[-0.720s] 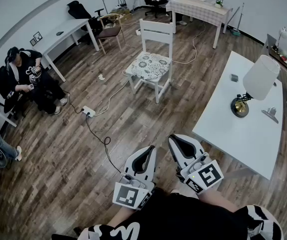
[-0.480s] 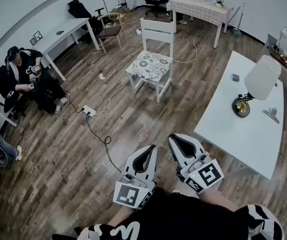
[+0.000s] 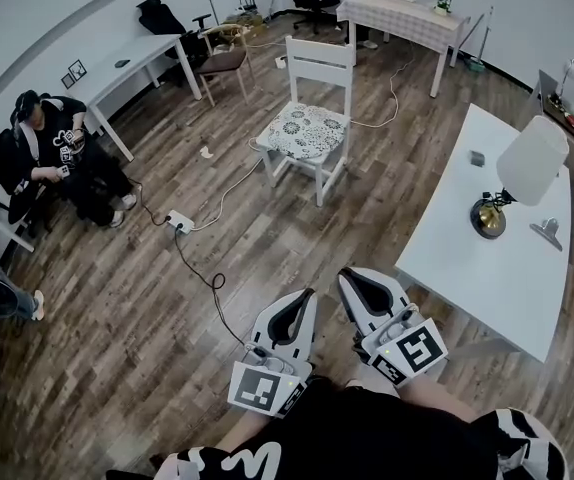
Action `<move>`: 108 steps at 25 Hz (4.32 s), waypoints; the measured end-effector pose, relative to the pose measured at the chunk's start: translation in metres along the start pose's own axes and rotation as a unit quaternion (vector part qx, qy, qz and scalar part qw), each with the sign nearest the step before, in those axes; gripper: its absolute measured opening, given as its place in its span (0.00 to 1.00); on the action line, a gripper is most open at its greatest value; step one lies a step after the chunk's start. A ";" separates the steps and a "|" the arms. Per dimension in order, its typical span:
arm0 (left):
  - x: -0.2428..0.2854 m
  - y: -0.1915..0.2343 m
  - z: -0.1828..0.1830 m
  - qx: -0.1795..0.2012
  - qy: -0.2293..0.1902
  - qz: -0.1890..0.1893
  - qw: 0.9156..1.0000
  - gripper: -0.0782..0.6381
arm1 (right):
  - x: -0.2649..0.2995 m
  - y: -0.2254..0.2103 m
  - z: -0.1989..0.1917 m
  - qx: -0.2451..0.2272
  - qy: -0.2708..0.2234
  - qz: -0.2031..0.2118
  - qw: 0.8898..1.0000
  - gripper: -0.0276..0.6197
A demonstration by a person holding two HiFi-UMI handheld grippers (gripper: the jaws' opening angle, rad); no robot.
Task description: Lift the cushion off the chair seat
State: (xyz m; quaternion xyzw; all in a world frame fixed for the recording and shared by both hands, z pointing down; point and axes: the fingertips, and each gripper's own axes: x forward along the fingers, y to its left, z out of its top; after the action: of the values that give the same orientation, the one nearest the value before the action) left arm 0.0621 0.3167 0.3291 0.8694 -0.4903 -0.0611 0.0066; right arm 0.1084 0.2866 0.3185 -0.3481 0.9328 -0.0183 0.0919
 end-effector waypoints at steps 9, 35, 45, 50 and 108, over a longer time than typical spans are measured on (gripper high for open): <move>-0.002 0.034 0.001 -0.001 -0.003 -0.001 1.000 0.11 | 0.032 0.008 -0.007 0.019 -0.007 0.001 1.000 0.09; 0.052 0.134 -0.020 -0.010 0.010 -0.017 1.000 0.11 | 0.134 -0.031 -0.040 0.036 -0.005 -0.022 0.999 0.09; 0.155 0.185 -0.018 -0.005 0.002 -0.010 1.000 0.11 | 0.210 -0.118 -0.032 0.030 -0.008 -0.003 1.000 0.09; 0.206 0.207 -0.022 -0.005 0.003 -0.004 1.000 0.11 | 0.238 -0.164 -0.032 0.028 -0.006 0.001 1.000 0.09; 0.409 0.338 -0.051 -0.018 0.021 -0.049 0.998 0.11 | 0.395 -0.344 -0.067 0.032 0.009 -0.044 0.998 0.09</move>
State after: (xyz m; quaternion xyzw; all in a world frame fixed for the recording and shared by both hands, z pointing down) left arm -0.0104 -0.2104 0.3629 0.8930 -0.4460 -0.0520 0.0294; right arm 0.0258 -0.2337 0.3553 -0.3859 0.9161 -0.0550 0.0939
